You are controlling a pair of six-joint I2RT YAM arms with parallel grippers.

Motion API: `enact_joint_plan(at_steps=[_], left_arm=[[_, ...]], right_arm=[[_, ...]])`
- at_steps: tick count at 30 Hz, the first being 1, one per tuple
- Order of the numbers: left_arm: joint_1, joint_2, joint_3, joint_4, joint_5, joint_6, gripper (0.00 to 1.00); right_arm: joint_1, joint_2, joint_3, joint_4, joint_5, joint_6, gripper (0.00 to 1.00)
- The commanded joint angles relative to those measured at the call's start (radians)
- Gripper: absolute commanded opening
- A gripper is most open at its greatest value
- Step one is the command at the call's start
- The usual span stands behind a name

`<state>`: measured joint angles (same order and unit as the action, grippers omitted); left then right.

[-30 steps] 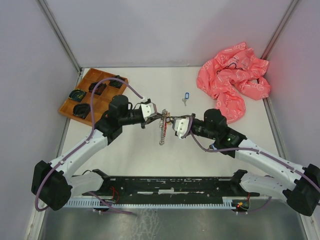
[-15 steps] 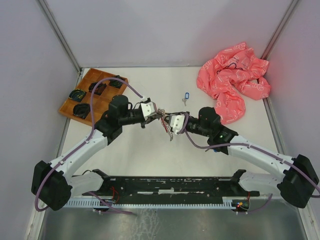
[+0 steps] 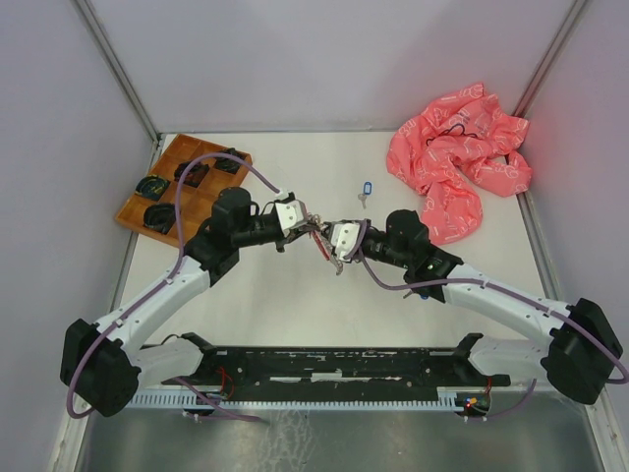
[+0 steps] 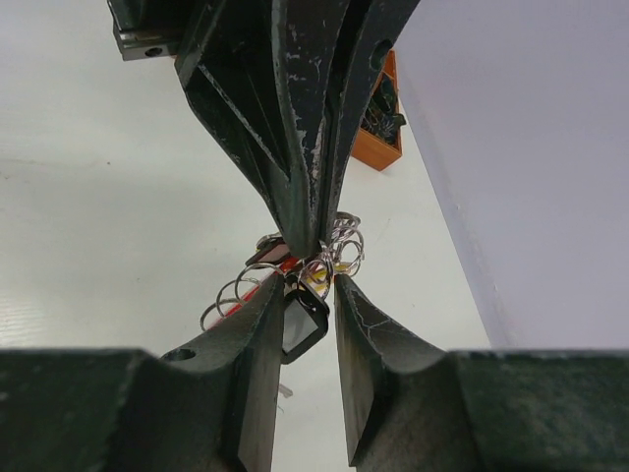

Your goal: Put the keys on the keyring

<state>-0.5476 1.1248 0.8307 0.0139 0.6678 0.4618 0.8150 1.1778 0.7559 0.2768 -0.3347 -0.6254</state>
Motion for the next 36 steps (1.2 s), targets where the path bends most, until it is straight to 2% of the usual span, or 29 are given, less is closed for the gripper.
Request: enact_joint_plan(at_steps=[1, 5, 17, 25, 36], left_arm=[[-0.005, -0.036, 0.027, 0.044, -0.004, -0.028, 0.03], [-0.006, -0.031, 0.031, 0.041, -0.002, -0.032, 0.03], [-0.021, -0.024, 0.04, 0.008, -0.022, -0.008, 0.03], [-0.023, -0.037, 0.034, 0.05, -0.027, -0.049, 0.03], [-0.023, -0.048, -0.001, 0.18, -0.083, -0.196, 0.03]], right_arm=[[-0.004, 0.012, 0.033, 0.017, 0.028, 0.001, 0.35], [-0.004, 0.019, 0.034, 0.022, 0.04, 0.004, 0.34], [-0.004, -0.003, 0.031, 0.056, 0.059, 0.046, 0.19], [-0.004, -0.006, 0.012, 0.022, 0.069, 0.004, 0.01], [-0.004, -0.013, -0.048, 0.063, 0.09, -0.021, 0.01]])
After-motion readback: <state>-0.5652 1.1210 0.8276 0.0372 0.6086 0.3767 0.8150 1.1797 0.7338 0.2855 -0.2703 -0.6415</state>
